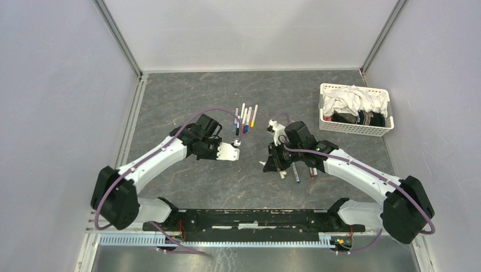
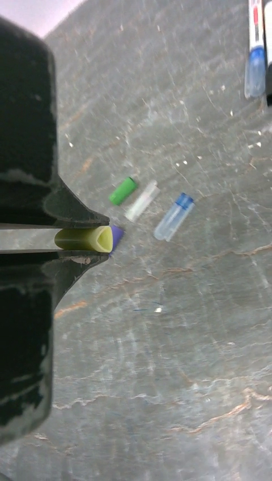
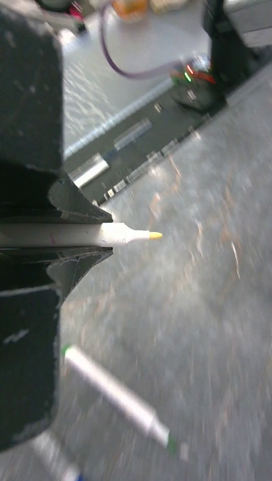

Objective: Open the pen caps
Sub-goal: Place the pen cap at the center of the board, then place the pen at the center of the board.

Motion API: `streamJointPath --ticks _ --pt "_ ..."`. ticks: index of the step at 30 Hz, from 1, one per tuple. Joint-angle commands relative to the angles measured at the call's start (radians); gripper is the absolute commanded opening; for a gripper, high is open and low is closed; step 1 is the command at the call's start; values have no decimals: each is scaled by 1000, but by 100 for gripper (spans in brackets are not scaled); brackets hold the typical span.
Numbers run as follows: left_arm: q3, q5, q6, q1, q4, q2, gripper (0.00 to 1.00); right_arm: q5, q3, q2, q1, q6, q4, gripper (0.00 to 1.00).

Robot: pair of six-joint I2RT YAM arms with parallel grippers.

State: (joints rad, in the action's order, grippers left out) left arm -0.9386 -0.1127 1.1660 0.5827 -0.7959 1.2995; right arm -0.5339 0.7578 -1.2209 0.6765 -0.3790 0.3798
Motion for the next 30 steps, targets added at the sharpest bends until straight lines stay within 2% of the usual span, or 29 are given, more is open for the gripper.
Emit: streamJointPath --ticks 1,6,11,18,23,24,26,30 --pt "39 -48 -147 -1 174 100 2 402 -40 63 -20 25 -57 0" --pt "82 -2 -229 -2 328 220 2 667 -158 89 -25 -43 -213 0" --pt "88 44 -293 -2 405 297 6 791 -242 52 -25 -62 -303 0" --pt "55 43 -364 -7 387 287 32 828 -285 -4 -25 -72 -364 10" --pt "-44 -8 -439 -14 290 208 55 809 -285 -42 -24 -91 -373 19" --pt "-72 -20 -460 -16 263 195 58 807 -283 -47 -25 -95 -373 23" --pt "-136 -33 -489 -19 206 175 97 808 -284 -50 -25 -100 -372 29" --pt "-258 -35 -546 -31 97 151 100 816 -296 -35 -25 -103 -362 42"
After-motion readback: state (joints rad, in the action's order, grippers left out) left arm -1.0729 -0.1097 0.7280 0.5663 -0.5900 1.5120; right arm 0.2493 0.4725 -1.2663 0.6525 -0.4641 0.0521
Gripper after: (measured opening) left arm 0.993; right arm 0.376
